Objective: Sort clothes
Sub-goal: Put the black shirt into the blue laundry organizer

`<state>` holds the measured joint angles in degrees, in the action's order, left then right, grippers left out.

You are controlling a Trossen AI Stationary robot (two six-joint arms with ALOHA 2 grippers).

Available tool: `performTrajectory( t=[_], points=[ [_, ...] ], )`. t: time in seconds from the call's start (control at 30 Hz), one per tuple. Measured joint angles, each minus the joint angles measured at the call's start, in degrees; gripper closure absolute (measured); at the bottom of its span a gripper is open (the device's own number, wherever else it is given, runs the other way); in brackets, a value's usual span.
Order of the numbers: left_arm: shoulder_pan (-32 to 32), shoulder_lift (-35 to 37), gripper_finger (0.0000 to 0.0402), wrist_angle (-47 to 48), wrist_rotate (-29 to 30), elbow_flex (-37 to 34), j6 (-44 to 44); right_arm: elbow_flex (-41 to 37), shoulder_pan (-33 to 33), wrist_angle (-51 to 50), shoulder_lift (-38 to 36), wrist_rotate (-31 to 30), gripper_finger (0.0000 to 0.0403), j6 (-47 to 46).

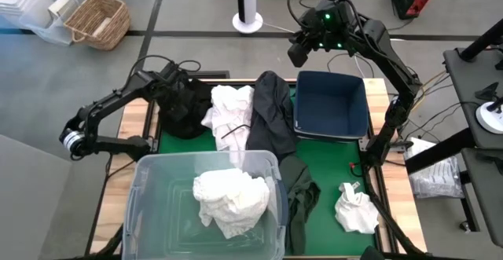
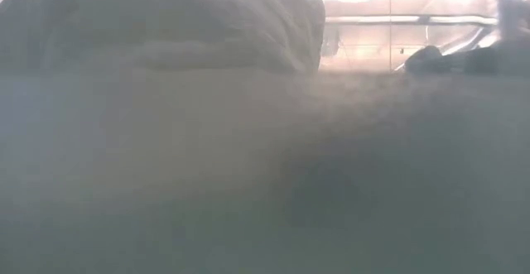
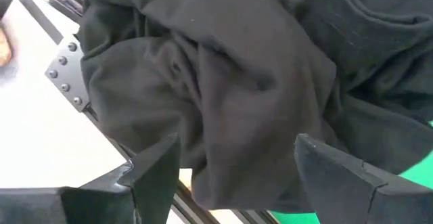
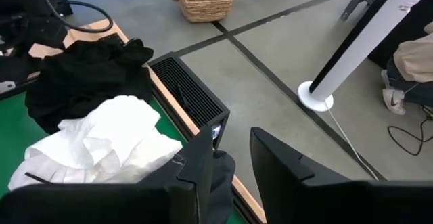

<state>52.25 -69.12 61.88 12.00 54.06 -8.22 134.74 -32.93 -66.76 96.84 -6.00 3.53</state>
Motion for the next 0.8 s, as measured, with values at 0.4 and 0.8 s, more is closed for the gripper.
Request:
performTrajectory(
  t=[0.4,0.8],
  points=[
    [0.0,-0.1,0.0136,-1.9,1.0,-0.3,4.7,0.0,0.0,0.2,0.0,0.0,0.0318,-0.1],
    [0.0,-0.2,0.0136,-3.5,1.0,-0.6,13.6,0.0,0.0,0.2,0.0,0.0,0.0314,-0.2]
  ],
)
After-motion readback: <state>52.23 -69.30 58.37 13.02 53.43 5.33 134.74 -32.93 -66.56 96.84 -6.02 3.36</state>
